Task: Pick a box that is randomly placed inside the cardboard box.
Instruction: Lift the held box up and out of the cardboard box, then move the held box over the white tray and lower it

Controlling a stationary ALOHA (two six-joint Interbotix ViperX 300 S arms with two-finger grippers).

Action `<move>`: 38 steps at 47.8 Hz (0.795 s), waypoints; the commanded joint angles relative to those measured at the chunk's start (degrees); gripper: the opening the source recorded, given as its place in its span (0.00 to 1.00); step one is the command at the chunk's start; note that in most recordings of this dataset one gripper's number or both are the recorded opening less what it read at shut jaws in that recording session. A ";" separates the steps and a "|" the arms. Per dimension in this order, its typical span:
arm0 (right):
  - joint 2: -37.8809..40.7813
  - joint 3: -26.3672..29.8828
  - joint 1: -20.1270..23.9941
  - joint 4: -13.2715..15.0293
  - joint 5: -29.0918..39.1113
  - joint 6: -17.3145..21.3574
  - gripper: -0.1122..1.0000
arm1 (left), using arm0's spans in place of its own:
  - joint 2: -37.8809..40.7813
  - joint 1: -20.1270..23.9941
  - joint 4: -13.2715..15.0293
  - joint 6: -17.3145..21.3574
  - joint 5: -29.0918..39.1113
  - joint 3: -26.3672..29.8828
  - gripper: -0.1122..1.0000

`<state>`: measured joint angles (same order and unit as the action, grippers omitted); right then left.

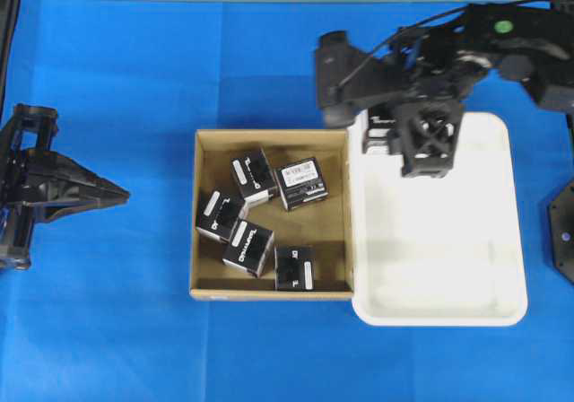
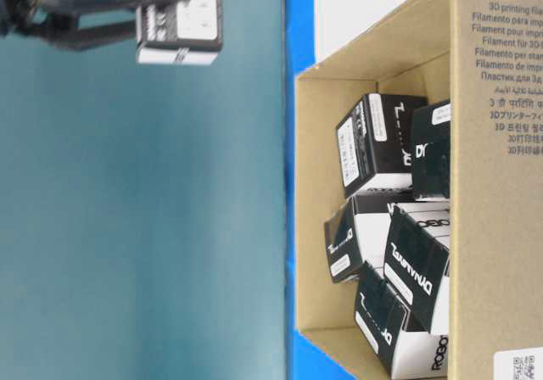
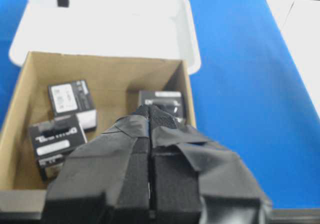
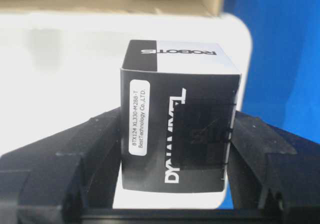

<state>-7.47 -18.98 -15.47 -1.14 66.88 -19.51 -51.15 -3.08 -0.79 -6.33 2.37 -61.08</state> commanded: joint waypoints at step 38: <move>-0.79 -19.60 -2.72 -0.09 -20.65 -0.53 0.62 | 1.14 -0.18 -0.09 -0.26 -0.62 1.49 0.04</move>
<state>-9.14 -38.32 -18.37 -1.05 47.81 -20.30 -50.36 -3.16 -0.79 -6.50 2.29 -61.08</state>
